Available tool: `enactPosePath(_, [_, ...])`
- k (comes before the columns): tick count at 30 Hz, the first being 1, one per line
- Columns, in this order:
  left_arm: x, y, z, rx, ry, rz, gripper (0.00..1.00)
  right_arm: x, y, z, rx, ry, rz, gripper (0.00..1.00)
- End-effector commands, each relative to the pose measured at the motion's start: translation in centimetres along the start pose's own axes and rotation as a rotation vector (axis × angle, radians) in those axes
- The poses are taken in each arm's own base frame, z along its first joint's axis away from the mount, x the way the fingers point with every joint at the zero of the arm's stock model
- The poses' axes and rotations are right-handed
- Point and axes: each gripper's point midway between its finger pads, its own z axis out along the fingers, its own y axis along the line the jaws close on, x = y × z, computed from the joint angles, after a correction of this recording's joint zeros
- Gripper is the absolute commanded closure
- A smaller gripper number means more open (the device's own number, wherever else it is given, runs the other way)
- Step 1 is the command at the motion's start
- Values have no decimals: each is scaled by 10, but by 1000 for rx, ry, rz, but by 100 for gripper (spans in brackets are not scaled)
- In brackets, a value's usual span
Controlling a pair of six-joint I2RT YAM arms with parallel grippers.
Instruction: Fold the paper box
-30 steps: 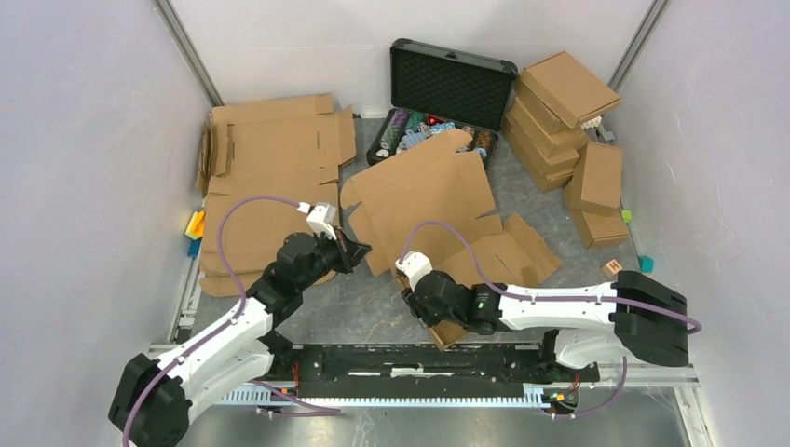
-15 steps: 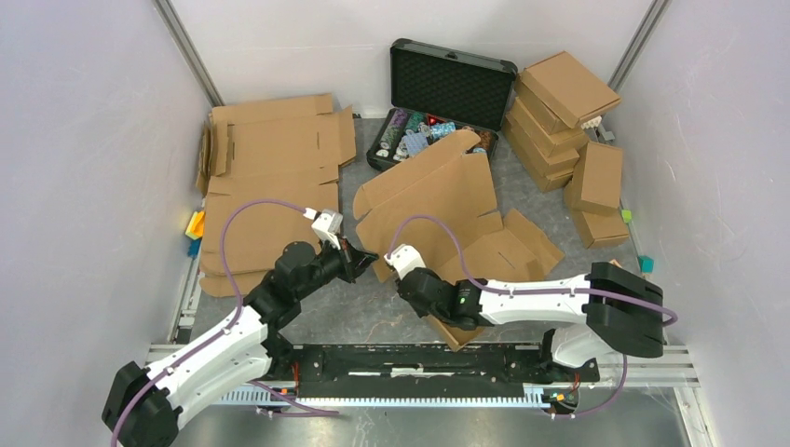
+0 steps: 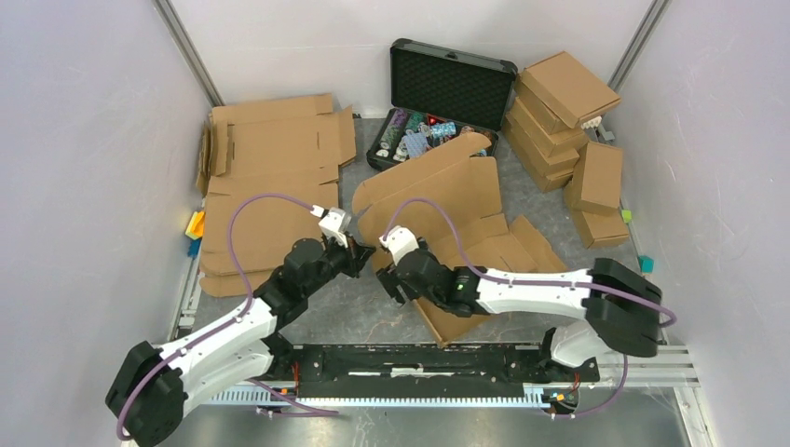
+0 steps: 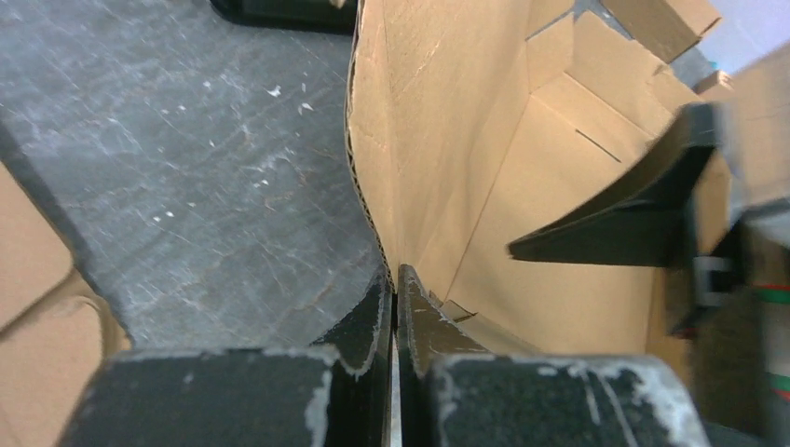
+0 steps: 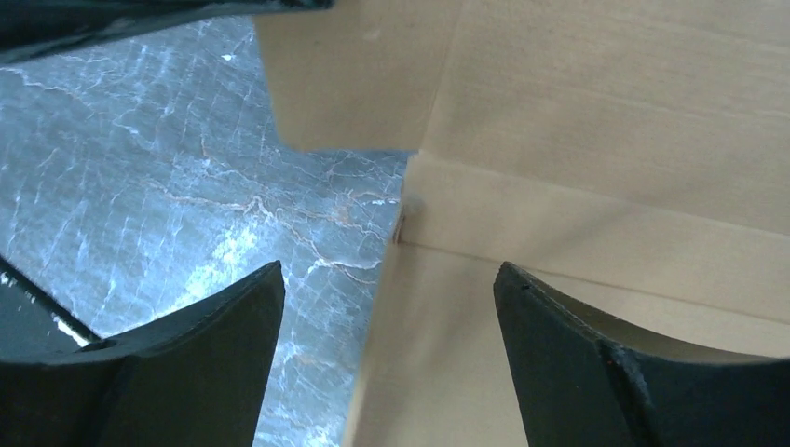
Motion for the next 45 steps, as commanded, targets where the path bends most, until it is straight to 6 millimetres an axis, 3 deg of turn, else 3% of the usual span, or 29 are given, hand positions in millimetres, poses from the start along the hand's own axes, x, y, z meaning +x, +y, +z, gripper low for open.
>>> enactPosePath(1, [-35, 17, 10, -88, -140, 172, 98, -23, -2, -30, -74, -94, -10, 9])
enactPosePath(7, [-59, 27, 28, -140, -194, 353, 98, -15, -45, -66, -17, -90, 5, 7])
enactPosePath(10, [-74, 29, 41, -139, -176, 452, 98, -11, -86, -82, 69, -80, 53, 6])
enactPosePath(14, [-93, 27, 48, -44, -187, 467, 98, -6, -158, -106, 273, -98, 142, 2])
enactPosePath(20, [-103, 26, 50, 16, -203, 490, 98, 8, -217, -119, 423, -77, 261, 2])
enactPosePath(26, [-101, 27, 57, 44, -203, 463, 98, 30, -234, -92, 328, -140, 442, 2])
enactPosePath(30, [-102, 30, 60, 34, -205, 444, 98, 46, -256, -81, 434, -86, 476, 2])
enactPosePath(37, [-97, 41, 65, -7, -189, 423, 95, 84, -284, -88, 610, -42, 518, 3])
enactPosePath(41, [-97, 41, 70, -5, -196, 385, 88, 94, -275, -77, 538, 6, 527, 17])
enactPosePath(45, [-99, 43, 73, -19, -198, 364, 76, 95, -270, -78, 515, -13, 525, 48])
